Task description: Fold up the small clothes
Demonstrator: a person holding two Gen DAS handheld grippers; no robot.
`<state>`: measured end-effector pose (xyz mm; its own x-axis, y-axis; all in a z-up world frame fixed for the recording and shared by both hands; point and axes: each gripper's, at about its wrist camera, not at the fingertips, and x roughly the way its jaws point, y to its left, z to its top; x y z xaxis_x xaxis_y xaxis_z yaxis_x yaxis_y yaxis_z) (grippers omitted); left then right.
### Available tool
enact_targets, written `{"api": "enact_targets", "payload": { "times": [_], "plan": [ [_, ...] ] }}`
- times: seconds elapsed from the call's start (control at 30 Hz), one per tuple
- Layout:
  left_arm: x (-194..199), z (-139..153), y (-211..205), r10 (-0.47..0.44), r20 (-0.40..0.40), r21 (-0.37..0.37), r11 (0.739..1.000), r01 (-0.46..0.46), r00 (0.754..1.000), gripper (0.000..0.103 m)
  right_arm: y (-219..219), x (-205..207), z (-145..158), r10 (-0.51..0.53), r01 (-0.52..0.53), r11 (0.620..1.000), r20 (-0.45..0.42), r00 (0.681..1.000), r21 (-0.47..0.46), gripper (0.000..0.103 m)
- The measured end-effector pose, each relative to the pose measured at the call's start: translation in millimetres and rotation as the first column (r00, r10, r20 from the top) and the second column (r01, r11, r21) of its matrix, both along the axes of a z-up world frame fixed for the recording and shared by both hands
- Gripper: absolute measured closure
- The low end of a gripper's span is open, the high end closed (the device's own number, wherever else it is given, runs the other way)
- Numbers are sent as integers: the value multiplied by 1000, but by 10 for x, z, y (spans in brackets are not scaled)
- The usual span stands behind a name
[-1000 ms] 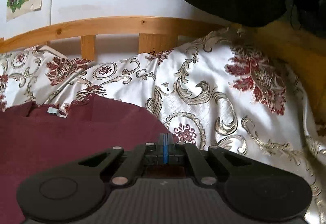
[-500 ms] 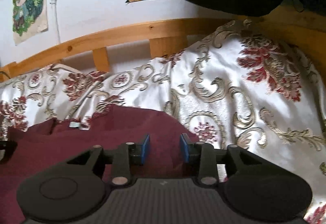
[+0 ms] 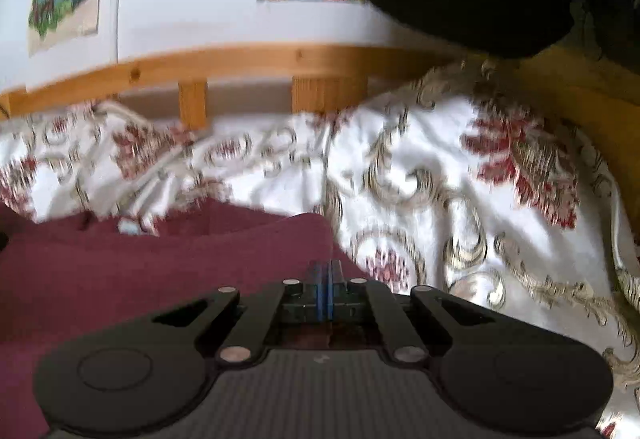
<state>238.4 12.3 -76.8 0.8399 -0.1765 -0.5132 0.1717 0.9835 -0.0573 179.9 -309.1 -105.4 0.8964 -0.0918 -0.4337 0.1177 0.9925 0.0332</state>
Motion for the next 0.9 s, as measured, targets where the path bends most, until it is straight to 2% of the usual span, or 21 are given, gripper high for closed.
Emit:
{"api": "enact_targets", "payload": {
  "times": [0.07,0.2,0.27,0.33,0.4,0.53,0.63,0.73,0.8,0.9],
  "plan": [
    [29,-75,-12,2,-34,34,999,-1,999,92,6,32,-60,-7,7,1000,-31,999,-14,100],
    [19,-112,-61,5,-47,94,996,0,999,78,10,49,-114,-19,17,1000,-64,998,-27,100],
    [23,-100,-43,5,-70,71,998,0,998,64,13,36,-125,-22,20,1000,-71,997,-24,100],
    [26,-83,-11,27,-101,48,999,-22,994,36,29,22,-120,-24,21,999,-73,997,-37,100],
    [14,-56,26,51,-127,33,998,-47,991,23,50,0,-110,-28,24,998,-75,997,-51,100],
    [-77,69,173,82,-175,-21,996,-87,981,10,59,-67,-103,-39,35,998,-85,996,-56,99],
    [-212,198,339,123,-191,-64,988,-137,974,4,46,-151,-83,-38,33,998,-88,995,-51,97],
    [-354,307,503,171,-200,-97,976,-194,965,2,11,-255,-26,-10,12,1000,-86,996,12,86],
    [-430,348,596,214,-212,-99,966,-239,953,1,-6,-352,27,2,3,999,-82,997,53,65],
    [-497,362,686,264,-258,-103,949,-298,930,1,11,-520,112,27,-22,997,-68,997,76,44]
  ]
}}
